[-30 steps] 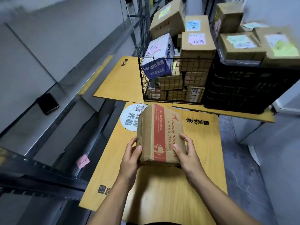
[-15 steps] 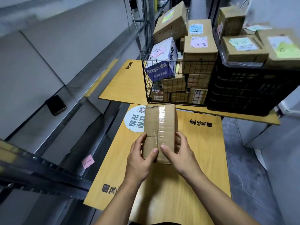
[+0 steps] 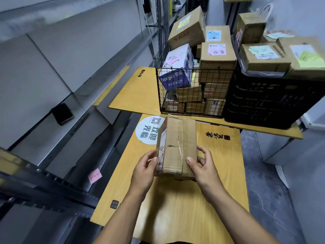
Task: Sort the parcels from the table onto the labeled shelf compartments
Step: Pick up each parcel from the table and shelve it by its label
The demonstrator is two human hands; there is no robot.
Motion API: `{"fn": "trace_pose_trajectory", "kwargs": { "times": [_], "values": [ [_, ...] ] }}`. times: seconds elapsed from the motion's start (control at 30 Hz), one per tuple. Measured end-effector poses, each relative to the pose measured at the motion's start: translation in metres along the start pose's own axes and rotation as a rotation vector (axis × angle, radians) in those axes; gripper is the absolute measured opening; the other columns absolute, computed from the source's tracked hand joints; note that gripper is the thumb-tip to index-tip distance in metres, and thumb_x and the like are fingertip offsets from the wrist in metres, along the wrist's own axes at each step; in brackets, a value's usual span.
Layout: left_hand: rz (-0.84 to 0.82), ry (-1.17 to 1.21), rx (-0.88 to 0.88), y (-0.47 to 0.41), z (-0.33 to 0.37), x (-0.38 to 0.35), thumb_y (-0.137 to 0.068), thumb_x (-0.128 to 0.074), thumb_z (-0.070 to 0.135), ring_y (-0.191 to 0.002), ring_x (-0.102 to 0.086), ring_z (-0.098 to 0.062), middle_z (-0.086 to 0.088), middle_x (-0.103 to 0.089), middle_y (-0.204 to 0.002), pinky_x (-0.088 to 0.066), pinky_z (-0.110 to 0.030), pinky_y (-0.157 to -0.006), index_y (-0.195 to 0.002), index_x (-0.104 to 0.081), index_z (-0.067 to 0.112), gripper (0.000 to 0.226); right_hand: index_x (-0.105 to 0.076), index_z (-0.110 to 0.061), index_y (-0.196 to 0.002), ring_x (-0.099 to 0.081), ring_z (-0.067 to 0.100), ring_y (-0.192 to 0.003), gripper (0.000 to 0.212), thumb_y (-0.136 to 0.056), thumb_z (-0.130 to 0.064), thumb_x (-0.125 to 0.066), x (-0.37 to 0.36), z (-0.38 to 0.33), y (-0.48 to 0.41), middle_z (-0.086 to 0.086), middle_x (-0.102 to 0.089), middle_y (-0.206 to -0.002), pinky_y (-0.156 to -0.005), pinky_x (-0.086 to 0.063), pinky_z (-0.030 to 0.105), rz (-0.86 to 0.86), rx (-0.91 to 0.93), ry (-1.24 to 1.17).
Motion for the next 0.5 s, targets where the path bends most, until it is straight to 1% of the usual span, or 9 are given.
{"fn": "trace_pose_trajectory", "kwargs": {
  "times": [0.03,0.1,0.13,0.2,0.27,0.33,0.4,0.43,0.5],
  "values": [
    [0.013,-0.057,0.006,-0.001,-0.003,0.003,-0.097,-0.059,0.030,-0.110,-0.060,-0.009,0.006,-0.060,-0.126,-0.052,-0.021,-0.083,-0.119,-0.061,0.038,0.023,-0.046,-0.050,-0.121,-0.071,0.024,-0.103,0.043,-0.096,-0.021,-0.066,0.001,0.000,-0.001,0.006,-0.068,-0.122,-0.083,-0.061,0.048,-0.004,-0.013,-0.046],
    [0.012,-0.143,0.024,-0.003,-0.007,0.009,-0.084,-0.062,0.053,-0.117,-0.056,-0.011,0.009,-0.054,-0.130,-0.050,-0.033,-0.097,-0.119,-0.056,0.054,0.035,-0.048,-0.048,-0.126,-0.071,0.025,-0.104,0.044,-0.098,-0.018,-0.063,0.001,-0.003,0.000,0.007,-0.068,-0.123,-0.078,-0.061,0.045,-0.036,-0.027,-0.112],
    [0.001,-0.140,0.033,-0.003,-0.008,0.011,-0.079,-0.061,0.060,-0.118,-0.056,-0.013,0.009,-0.054,-0.131,-0.048,-0.038,-0.101,-0.118,-0.055,0.058,0.039,-0.049,-0.048,-0.128,-0.071,0.025,-0.106,0.044,-0.099,-0.018,-0.061,0.000,-0.005,0.002,0.006,-0.067,-0.126,-0.079,-0.061,0.044,-0.061,-0.025,-0.122],
    [0.002,-0.133,-0.007,-0.002,-0.008,0.013,-0.077,-0.060,0.066,-0.117,-0.059,-0.013,0.009,-0.056,-0.132,-0.049,-0.041,-0.101,-0.123,-0.055,0.057,0.047,-0.054,-0.052,-0.128,-0.068,0.024,-0.112,0.044,-0.101,-0.017,-0.058,-0.001,-0.006,0.004,0.004,-0.064,-0.131,-0.082,-0.061,0.044,-0.099,-0.013,-0.119],
    [0.031,-0.168,-0.091,0.001,-0.003,0.016,-0.078,-0.062,0.064,-0.115,-0.057,-0.002,0.015,-0.055,-0.129,-0.049,-0.035,-0.100,-0.129,-0.054,0.050,0.053,-0.058,-0.056,-0.125,-0.063,0.023,-0.120,0.045,-0.103,-0.016,-0.053,-0.001,-0.007,0.006,-0.002,-0.060,-0.137,-0.091,-0.058,0.049,-0.113,0.022,-0.057],
    [0.069,-0.216,-0.155,0.007,0.006,0.019,-0.079,-0.064,0.054,-0.113,-0.051,0.011,0.021,-0.051,-0.124,-0.045,-0.024,-0.097,-0.127,-0.054,0.048,0.050,-0.058,-0.057,-0.127,-0.058,0.015,-0.126,0.047,-0.105,-0.016,-0.050,0.000,-0.008,0.006,-0.010,-0.055,-0.139,-0.102,-0.052,0.049,-0.094,0.086,0.088],
    [0.116,-0.279,-0.207,0.012,0.011,0.024,-0.078,-0.066,0.048,-0.115,-0.050,0.011,0.021,-0.049,-0.122,-0.044,-0.019,-0.096,-0.123,-0.053,0.050,0.046,-0.056,-0.052,-0.132,-0.054,0.003,-0.122,0.044,-0.103,-0.019,-0.051,0.000,-0.014,0.007,-0.013,-0.050,-0.134,-0.107,-0.048,0.042,-0.050,0.142,0.271],
    [0.136,-0.317,-0.224,0.015,0.012,0.027,-0.078,-0.067,0.048,-0.117,-0.050,0.007,0.020,-0.048,-0.123,-0.044,-0.020,-0.096,-0.124,-0.053,0.050,0.047,-0.057,-0.047,-0.134,-0.052,-0.003,-0.118,0.041,-0.102,-0.020,-0.053,-0.001,-0.018,0.008,-0.011,-0.049,-0.131,-0.107,-0.047,0.035,-0.025,0.174,0.349],
    [0.165,-0.378,-0.248,0.022,0.011,0.032,-0.078,-0.068,0.050,-0.120,-0.048,0.004,0.018,-0.046,-0.124,-0.045,-0.025,-0.098,-0.129,-0.054,0.042,0.053,-0.061,-0.033,-0.134,-0.052,-0.010,-0.109,0.036,-0.100,-0.023,-0.057,-0.005,-0.024,0.010,-0.006,-0.052,-0.126,-0.100,-0.045,0.017,0.016,0.235,0.423]
  ]
}}
Point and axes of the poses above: each hand's wrist, its own y-axis away from the middle knuckle, its own x-axis out of the back of the hand, z = x × y, the point moved 2 cm from there along -y, towards the middle knuckle
